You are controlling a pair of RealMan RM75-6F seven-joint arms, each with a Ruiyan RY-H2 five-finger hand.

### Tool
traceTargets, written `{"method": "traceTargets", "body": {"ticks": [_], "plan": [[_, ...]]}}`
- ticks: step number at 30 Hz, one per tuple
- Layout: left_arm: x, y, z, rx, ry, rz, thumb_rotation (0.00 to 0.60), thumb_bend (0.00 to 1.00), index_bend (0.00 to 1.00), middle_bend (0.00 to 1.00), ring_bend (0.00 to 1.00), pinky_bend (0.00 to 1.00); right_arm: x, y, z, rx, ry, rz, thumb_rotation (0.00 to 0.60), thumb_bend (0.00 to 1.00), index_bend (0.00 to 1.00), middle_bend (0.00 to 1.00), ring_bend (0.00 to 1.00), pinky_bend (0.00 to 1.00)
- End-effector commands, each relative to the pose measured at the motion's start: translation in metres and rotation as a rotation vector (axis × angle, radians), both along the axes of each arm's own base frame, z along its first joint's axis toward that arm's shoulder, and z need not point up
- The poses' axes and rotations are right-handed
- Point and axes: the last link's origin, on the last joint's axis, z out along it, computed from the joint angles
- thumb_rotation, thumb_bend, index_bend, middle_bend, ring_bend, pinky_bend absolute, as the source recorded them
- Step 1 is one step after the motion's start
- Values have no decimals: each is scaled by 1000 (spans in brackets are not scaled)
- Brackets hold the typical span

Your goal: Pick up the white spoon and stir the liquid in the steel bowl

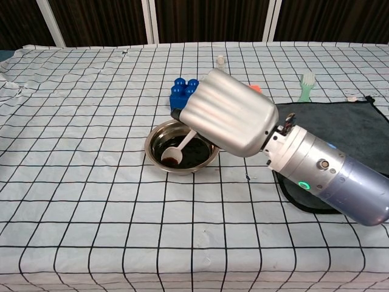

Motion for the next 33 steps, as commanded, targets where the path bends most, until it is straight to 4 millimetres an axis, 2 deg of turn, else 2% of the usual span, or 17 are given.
{"method": "traceTargets", "body": {"ticks": [1, 7, 14, 25, 33], "plan": [[0, 0, 0, -1, 0, 1, 600, 192, 108, 5, 0, 0, 4, -2, -4, 2, -1, 0, 600, 413, 754, 913, 1000, 1000], [-1, 1, 0, -1, 0, 2, 600, 192, 108, 5, 0, 0, 10, -14, -10, -21, -9, -23, 600, 420, 754, 913, 1000, 1000], [-1, 1, 0, 0, 3, 5, 600, 192, 108, 5, 0, 0, 4, -31, -12, -67, 12, -58, 600, 427, 755, 913, 1000, 1000], [-1, 1, 0, 0, 5, 7, 600, 192, 108, 5, 0, 0, -8, -38, -6, -95, 24, -70, 600, 438, 759, 913, 1000, 1000], [0, 2, -2, -5, 7, 7, 600, 192, 108, 5, 0, 0, -22, -33, 3, -95, 43, -60, 600, 439, 759, 913, 1000, 1000]]}}
